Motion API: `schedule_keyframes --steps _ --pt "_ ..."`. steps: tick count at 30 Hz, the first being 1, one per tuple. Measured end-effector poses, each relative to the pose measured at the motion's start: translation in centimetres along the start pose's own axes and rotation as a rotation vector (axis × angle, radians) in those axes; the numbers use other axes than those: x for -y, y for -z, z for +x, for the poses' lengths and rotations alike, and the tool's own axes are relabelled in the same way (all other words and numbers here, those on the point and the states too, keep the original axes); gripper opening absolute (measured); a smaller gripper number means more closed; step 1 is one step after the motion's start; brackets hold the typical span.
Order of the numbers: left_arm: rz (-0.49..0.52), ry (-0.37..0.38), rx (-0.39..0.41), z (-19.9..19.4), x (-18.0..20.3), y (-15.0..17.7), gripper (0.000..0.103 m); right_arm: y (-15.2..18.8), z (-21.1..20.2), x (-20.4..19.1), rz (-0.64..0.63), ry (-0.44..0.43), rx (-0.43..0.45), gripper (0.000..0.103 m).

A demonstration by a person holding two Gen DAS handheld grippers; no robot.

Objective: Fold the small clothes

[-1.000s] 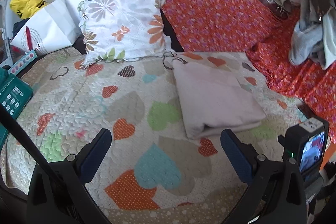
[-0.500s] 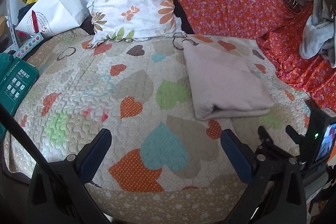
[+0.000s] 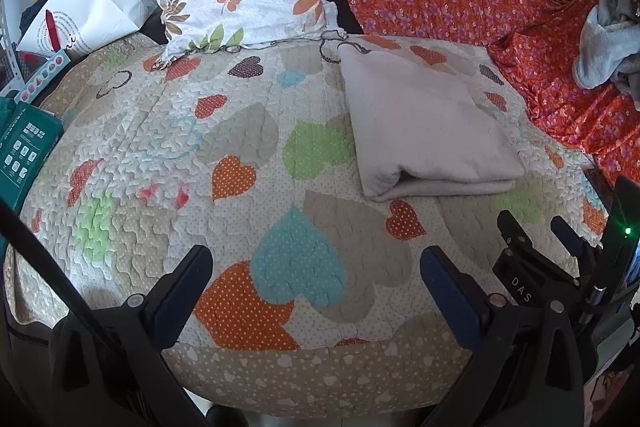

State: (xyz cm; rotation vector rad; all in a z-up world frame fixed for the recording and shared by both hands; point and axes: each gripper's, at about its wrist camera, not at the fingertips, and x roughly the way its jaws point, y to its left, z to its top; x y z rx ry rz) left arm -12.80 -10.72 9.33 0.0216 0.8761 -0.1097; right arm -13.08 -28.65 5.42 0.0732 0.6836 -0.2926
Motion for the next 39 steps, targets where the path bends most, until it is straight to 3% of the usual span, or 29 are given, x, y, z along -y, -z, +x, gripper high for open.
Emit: schedule_keyframes --steps 12,39 --pt "-0.024 0.046 -0.068 1.0 0.0 0.4 0.103 0.0 0.0 -0.1 -0.007 -0.001 0.000 0.085" --pt "-0.069 0.063 -0.103 2.0 -0.7 0.6 0.103 0.2 0.1 -0.4 -0.022 -0.001 -0.003 0.086"
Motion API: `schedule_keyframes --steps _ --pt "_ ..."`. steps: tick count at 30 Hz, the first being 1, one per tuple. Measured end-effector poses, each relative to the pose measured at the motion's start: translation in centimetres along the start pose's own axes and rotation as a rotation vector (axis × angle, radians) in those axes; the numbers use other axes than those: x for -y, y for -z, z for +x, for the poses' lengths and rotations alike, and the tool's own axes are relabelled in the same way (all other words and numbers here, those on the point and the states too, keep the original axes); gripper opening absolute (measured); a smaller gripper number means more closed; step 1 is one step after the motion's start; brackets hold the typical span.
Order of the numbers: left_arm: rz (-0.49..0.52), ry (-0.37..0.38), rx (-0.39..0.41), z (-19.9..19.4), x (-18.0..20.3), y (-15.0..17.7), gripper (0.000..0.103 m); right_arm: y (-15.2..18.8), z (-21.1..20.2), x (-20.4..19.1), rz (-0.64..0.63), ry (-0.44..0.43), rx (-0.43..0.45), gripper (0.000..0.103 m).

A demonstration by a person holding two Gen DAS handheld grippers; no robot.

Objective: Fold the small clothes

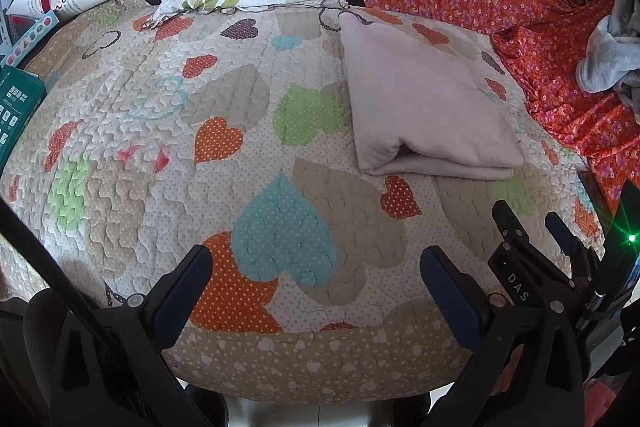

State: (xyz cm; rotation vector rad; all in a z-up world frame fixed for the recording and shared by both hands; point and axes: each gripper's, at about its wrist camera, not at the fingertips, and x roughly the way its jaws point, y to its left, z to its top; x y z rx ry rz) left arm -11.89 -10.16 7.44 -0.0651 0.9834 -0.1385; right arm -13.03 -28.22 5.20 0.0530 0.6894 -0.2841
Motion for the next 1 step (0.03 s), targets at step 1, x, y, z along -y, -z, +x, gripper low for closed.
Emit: schedule_keyframes --steps 1 --pt "-0.001 0.000 0.000 0.01 -0.07 -0.04 0.103 0.04 0.03 -0.03 -0.002 0.000 -0.001 0.086"
